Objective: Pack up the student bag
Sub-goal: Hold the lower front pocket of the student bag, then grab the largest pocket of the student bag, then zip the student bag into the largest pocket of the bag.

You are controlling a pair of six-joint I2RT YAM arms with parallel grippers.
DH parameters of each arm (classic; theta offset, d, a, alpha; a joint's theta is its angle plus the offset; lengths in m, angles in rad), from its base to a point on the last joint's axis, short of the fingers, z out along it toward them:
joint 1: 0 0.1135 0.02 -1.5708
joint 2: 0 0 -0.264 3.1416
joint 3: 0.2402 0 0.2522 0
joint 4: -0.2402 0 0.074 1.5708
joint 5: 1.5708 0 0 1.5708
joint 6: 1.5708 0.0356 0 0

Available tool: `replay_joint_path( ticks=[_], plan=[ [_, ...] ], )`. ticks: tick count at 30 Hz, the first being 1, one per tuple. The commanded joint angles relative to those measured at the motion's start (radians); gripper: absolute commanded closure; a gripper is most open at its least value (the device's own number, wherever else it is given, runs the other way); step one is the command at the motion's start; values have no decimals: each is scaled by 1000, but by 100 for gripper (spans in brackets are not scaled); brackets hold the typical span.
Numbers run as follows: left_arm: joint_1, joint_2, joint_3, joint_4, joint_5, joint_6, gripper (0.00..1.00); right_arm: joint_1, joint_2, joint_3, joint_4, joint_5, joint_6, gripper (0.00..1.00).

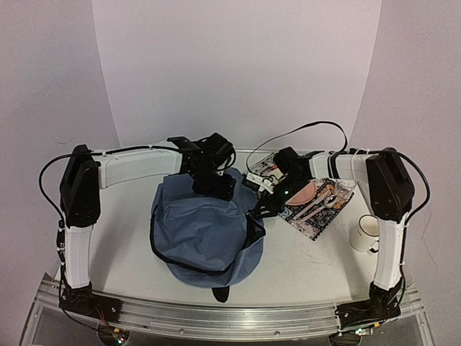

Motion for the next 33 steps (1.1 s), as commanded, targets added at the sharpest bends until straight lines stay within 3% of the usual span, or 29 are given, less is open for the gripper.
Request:
replay_joint_path(
  ticks=[1,3,8,21,27,33],
  plan=[
    [6,24,36,-10,-37,12,30,2,-17,-13,-59,18,18,79],
    [8,35,38,-10,-46,12,32,5,-46,-22,-63,24,39,89],
    [36,80,48,-8,-56,-7,35,57,-161,-100,-67,60,100,100],
    [113,186,115,7,-72,-75,54,386,-442,-314,-50,245,381,100],
    [147,212,138,66,-37,-125,61,584,-438,-370,-12,333,559,100],
    [165,228,161,120,13,-159,64,723,-367,-279,24,387,682,100]
  ],
)
